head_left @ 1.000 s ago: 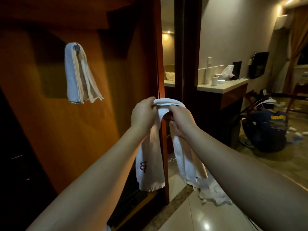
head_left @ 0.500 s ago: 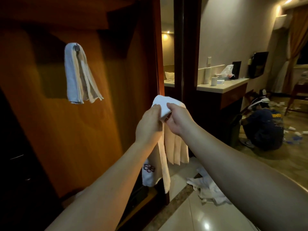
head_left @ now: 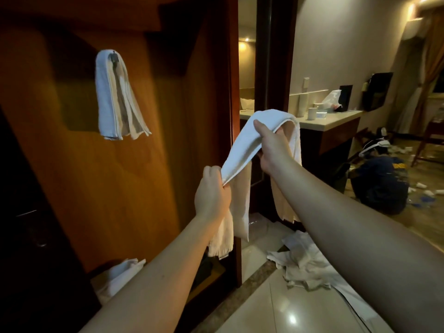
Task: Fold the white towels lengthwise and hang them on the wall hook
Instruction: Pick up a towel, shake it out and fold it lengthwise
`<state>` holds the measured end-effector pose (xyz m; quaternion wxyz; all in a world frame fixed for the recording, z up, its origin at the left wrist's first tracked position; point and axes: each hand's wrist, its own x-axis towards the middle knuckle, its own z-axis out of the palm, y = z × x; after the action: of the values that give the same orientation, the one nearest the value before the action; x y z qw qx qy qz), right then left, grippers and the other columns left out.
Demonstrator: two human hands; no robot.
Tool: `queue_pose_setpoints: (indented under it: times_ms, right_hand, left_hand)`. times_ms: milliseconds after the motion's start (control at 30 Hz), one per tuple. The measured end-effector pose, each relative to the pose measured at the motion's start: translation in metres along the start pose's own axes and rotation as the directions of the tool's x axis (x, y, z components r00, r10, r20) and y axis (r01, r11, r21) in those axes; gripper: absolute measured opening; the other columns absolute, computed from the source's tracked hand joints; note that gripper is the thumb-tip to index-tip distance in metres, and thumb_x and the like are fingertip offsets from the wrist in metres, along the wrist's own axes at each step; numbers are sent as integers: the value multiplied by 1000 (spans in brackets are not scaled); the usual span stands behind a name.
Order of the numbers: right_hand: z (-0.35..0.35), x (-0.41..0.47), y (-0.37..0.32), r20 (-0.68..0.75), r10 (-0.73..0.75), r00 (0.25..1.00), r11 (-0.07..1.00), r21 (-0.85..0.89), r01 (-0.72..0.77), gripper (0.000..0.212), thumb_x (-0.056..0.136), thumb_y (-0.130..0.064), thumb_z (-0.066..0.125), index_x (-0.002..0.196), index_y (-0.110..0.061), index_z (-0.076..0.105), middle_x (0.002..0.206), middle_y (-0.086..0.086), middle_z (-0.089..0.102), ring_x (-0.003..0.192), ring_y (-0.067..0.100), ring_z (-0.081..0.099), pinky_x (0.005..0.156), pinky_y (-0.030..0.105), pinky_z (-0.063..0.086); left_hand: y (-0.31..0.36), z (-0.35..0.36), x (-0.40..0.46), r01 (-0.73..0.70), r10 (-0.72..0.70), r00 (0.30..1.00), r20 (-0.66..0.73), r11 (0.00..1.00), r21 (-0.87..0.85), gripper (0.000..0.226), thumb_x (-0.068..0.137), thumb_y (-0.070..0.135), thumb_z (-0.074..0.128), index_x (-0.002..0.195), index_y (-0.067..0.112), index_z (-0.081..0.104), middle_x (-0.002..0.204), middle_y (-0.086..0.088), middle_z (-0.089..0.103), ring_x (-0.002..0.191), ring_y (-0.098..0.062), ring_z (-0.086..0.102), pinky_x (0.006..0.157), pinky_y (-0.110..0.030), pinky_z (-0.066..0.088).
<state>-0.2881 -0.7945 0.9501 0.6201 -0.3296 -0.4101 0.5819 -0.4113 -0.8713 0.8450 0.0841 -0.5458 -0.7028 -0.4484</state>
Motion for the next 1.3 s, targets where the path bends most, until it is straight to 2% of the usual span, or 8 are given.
queue_pose_setpoints:
  times_ms: [267, 533, 667, 833, 900, 1000, 1167, 1300]
  right_hand:
    - [5, 5, -27, 4, 145, 989, 975, 170, -144, 37, 89, -12, 70, 120, -12, 49, 118, 12, 61, 107, 32, 61, 95, 48, 51]
    - [-7, 11, -54, -52, 221, 974, 934, 298, -196, 45, 87, -4, 64, 130, -6, 50, 123, 17, 60, 108, 34, 61, 97, 49, 51]
    - [-9, 12, -48, -122, 220, 968, 933, 316, -172, 50, 89, -3, 66, 135, -10, 47, 125, 14, 60, 109, 31, 62, 98, 47, 53]
    - [-1, 11, -42, -86, 210, 974, 905, 394, -160, 45, 101, -20, 59, 142, -9, 43, 138, 17, 56, 127, 32, 58, 109, 45, 46]
    - [3, 12, -40, -117, 173, 978, 908, 404, -112, 36, 103, -22, 56, 135, -7, 49, 129, 14, 61, 125, 30, 59, 97, 44, 52]
    - [4, 11, -41, -103, 244, 964, 920, 339, -196, 22, 94, -24, 69, 100, -8, 56, 99, 12, 60, 96, 29, 63, 83, 44, 51]
    - [4, 11, -43, -54, 182, 982, 970, 174, -171, 22, 93, -28, 69, 85, -13, 57, 98, 10, 62, 96, 25, 62, 87, 40, 51]
    - [9, 8, -42, -26, 121, 992, 992, 49, -120, 23, 95, -32, 66, 84, -13, 59, 88, 7, 62, 79, 18, 62, 66, 31, 46]
  left_hand:
    - [-6, 16, -14, 42, -37, 995, 95, 998, -47, 31, 90, 23, 71, 115, 26, 53, 98, 12, 53, 75, -4, 54, 53, -7, 35]
    - [-38, 28, -20, 203, -213, 950, 229, 977, 66, 21, 91, 18, 64, 84, 28, 47, 83, 7, 56, 67, -6, 53, 50, -20, 36]
    - [-49, 34, -31, 169, -204, 955, 217, 971, 168, 16, 93, 20, 64, 102, 24, 52, 100, 1, 66, 77, -12, 65, 51, -20, 43]
    - [-43, 47, -42, 115, -162, 957, 243, 974, 195, 40, 87, 26, 74, 120, 20, 53, 118, -2, 61, 103, -17, 66, 75, -28, 60]
    - [-34, 55, -47, 54, -114, 949, 293, 977, 205, 49, 83, 26, 77, 124, 17, 50, 123, -2, 55, 111, -17, 58, 85, -29, 57]
    - [-14, 67, -51, 49, -108, 901, 420, 988, 148, 52, 85, 28, 74, 126, 18, 45, 122, -2, 51, 109, -19, 55, 89, -33, 54]
    - [25, 60, -49, 133, -10, 753, 658, 982, -137, 20, 91, 42, 64, 96, 30, 49, 94, 4, 63, 84, -13, 63, 76, -37, 55]
    - [49, 40, -38, 424, -38, 656, 754, 845, -327, 63, 96, 65, 44, 89, 8, 70, 84, -10, 75, 75, -22, 72, 82, -42, 60]
